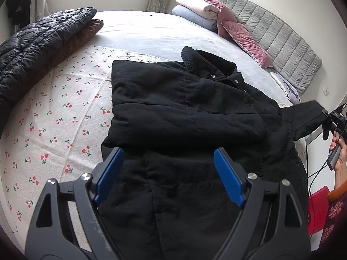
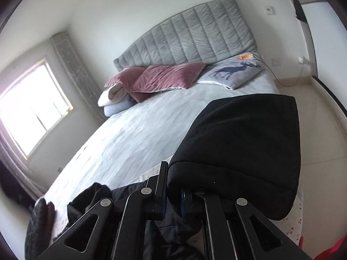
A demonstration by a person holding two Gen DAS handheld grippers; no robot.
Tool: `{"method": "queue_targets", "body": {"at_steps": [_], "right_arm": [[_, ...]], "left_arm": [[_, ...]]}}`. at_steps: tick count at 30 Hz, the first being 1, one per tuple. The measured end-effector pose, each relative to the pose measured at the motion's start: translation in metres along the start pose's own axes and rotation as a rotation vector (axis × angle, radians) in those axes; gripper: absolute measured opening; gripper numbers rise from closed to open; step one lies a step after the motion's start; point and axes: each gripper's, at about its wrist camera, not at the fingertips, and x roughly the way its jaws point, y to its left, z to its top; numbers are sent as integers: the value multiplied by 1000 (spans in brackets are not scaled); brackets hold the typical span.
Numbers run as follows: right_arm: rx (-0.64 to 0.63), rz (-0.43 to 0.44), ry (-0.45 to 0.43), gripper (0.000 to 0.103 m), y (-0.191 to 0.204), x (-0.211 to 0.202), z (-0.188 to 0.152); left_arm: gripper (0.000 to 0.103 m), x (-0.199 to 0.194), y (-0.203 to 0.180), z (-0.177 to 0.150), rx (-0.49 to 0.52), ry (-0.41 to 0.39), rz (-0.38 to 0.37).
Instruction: Fold large clothes
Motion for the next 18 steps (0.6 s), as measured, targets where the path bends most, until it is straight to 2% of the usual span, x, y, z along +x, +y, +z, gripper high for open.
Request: {"method": "queue_targets", "body": {"at_steps": [4, 9, 11, 14, 17, 18], "right_arm": [[-173, 43, 62, 8, 73, 3, -20], [-408, 106, 182, 8, 165, 19, -67], [-484, 136, 241, 9, 193, 29, -92], [-531, 186, 357, 12, 213, 48, -136], [-509, 253, 510, 25, 224, 69, -174], [-480, 287, 578, 36, 223, 77, -186]], "left_arm": [[85, -2, 2, 1, -4, -5, -3], [85, -2, 7, 1, -25, -3, -22], [85, -2, 8, 2, -28, -3, -25], [85, -3, 9, 2, -26, -2, -34], [85, -2, 9, 0, -24, 4, -33], [85, -2, 9, 0, -26, 6, -34]]}}
